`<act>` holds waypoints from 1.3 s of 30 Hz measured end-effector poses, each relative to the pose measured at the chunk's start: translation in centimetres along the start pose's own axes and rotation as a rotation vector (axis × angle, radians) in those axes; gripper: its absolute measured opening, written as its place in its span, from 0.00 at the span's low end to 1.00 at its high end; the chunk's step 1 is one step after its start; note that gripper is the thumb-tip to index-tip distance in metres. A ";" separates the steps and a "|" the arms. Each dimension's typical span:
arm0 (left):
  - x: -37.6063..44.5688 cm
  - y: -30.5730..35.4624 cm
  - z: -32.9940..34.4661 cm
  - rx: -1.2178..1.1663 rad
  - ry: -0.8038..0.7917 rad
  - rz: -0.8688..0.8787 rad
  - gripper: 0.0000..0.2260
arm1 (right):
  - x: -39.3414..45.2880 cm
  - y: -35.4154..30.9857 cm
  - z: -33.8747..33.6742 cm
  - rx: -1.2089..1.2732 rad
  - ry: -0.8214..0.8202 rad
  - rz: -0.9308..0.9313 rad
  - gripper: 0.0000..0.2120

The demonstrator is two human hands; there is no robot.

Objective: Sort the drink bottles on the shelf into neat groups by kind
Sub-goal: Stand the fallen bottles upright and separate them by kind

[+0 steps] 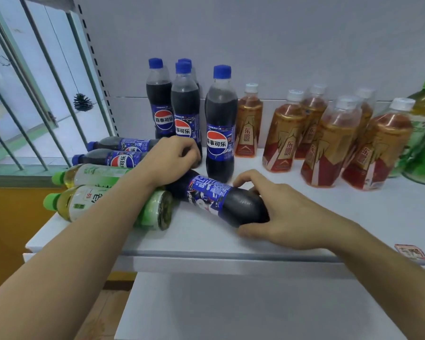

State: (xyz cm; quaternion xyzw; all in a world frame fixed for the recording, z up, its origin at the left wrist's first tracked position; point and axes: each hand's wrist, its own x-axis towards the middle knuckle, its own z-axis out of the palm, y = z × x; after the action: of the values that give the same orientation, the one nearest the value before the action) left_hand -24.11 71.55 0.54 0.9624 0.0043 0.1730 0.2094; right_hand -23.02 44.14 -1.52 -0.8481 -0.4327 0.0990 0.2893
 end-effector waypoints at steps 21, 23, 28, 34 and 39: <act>-4.2 -9.2 -10.3 0.140 0.062 0.037 0.07 | 14.3 -12.6 -5.6 -0.373 0.515 -0.100 0.23; -5.2 -11.9 -11.5 0.138 0.099 0.005 0.07 | 15.4 -12.9 -5.5 -0.411 0.511 -0.040 0.23; -8.3 -17.7 -12.0 -0.023 0.285 -0.114 0.09 | 15.5 -13.3 -5.5 -0.431 0.539 0.067 0.23; -9.7 -21.2 -9.1 -0.236 0.344 -0.199 0.09 | 14.3 -14.9 -4.4 -0.629 0.639 0.157 0.27; -10.5 -22.5 -7.3 -0.381 0.378 -0.224 0.07 | 13.5 -17.2 0.7 -0.592 0.752 -0.090 0.16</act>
State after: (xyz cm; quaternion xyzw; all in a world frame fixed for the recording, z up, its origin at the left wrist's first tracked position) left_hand -35.02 94.16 -5.84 0.8499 0.1171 0.3228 0.3996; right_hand -26.76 62.92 8.92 -0.8514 -0.3440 -0.3547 0.1760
